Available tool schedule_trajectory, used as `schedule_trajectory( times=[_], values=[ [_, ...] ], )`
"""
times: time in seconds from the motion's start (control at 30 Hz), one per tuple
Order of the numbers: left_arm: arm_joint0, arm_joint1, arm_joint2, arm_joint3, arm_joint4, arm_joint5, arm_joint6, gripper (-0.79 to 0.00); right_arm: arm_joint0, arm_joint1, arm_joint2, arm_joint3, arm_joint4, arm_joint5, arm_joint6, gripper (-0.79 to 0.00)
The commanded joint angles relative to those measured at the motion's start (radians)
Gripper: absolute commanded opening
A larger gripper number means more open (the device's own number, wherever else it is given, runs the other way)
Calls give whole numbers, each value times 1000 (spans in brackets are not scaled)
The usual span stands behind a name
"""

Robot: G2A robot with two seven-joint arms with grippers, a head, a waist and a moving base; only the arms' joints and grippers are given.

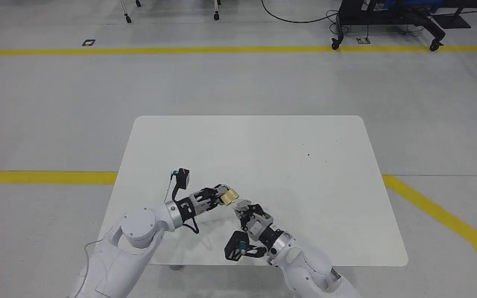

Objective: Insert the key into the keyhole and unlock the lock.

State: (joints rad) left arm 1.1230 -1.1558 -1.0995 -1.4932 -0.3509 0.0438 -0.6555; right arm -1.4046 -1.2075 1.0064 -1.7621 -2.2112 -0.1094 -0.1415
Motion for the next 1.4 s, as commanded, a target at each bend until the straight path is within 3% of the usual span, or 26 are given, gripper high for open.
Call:
schedule_trajectory(
  times=[0.0, 0.47, 0.73, 1.13, 1.33, 1.37],
  values=[
    [2, 0, -5, -1, -1, -9, 2, -785, 3, 0, 11, 6, 42, -21, -18, -785],
    [51, 4, -40, -38, 68, -167, 37, -785, 63, 8, 103, 93, 420, -340, -187, -785],
    [82, 5, -44, -66, 137, -250, 72, -785, 124, 8, 118, 183, 577, -500, -225, -785],
    [111, 13, -73, -96, 238, -267, 70, -785, 254, 2, 103, 400, 902, -860, -293, -785],
    [139, 20, -94, -132, 294, -266, 72, -785, 308, -7, 77, 487, 999, -903, -261, -785],
    [145, 22, -99, -141, 305, -264, 68, -785, 313, -8, 70, 498, 1017, -903, -254, -730]
  ],
)
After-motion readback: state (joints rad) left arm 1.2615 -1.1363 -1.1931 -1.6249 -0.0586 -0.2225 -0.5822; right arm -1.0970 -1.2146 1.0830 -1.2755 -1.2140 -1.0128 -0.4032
